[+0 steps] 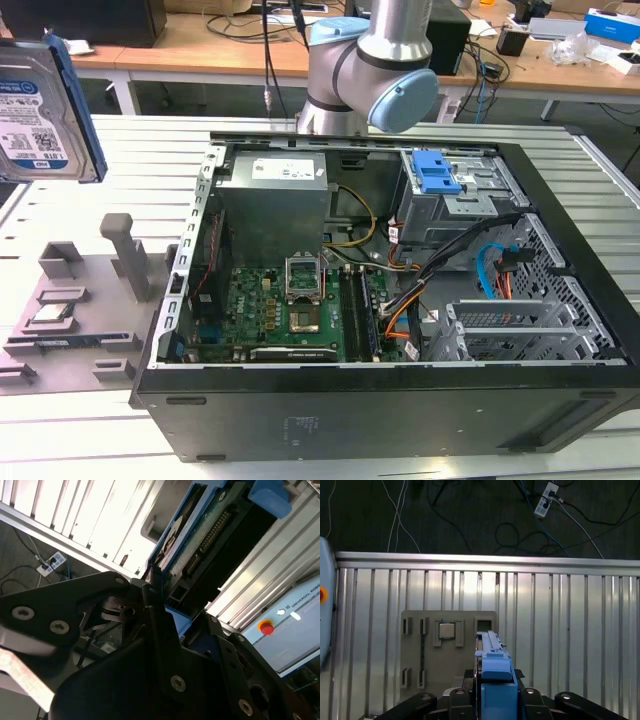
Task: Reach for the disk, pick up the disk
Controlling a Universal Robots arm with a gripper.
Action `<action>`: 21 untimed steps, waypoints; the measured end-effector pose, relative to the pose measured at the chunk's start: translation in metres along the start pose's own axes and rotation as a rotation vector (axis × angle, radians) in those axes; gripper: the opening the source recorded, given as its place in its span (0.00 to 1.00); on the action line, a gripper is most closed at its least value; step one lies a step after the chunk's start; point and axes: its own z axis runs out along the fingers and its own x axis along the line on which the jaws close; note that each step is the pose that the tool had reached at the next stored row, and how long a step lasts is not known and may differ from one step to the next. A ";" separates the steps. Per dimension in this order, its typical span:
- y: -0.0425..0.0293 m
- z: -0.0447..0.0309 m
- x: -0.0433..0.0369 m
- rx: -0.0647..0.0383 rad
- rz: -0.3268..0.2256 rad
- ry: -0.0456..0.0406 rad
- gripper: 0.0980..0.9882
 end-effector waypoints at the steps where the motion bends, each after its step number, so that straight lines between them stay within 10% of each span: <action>1: 0.0001 -0.0026 0.0000 0.000 0.000 -0.0001 0.30; 21: 0.0011 -0.0472 0.0006 -0.007 0.000 -0.0003 0.30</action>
